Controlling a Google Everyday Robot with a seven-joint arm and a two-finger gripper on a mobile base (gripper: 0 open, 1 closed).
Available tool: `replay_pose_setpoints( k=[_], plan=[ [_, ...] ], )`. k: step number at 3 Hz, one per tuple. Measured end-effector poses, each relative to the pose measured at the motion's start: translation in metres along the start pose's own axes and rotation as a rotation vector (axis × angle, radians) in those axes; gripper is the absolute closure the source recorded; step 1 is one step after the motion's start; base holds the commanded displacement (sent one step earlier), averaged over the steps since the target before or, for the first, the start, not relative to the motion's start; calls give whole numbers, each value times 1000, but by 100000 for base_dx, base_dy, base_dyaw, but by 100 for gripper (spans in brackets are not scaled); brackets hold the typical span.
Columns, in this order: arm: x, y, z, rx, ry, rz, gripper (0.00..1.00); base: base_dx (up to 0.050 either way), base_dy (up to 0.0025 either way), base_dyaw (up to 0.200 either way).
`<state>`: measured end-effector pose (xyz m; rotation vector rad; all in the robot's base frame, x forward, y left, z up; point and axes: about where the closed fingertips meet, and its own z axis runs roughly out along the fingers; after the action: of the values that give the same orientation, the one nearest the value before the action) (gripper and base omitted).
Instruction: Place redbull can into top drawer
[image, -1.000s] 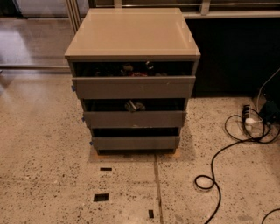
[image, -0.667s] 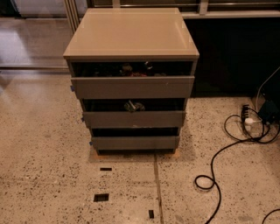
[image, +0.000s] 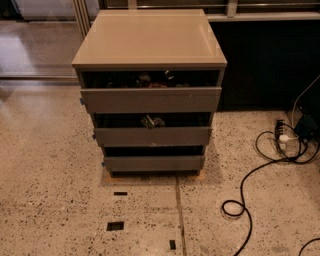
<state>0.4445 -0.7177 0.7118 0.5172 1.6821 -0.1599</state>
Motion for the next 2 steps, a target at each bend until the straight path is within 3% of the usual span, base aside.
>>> replay_pose_setpoints(
  k=[1, 2],
  plan=[
    [-42, -17, -64, -52, -163, 88, 0, 0, 0, 0],
    [-74, -19, -115, -117, -283, 128, 0, 0, 0, 0]
  ],
)
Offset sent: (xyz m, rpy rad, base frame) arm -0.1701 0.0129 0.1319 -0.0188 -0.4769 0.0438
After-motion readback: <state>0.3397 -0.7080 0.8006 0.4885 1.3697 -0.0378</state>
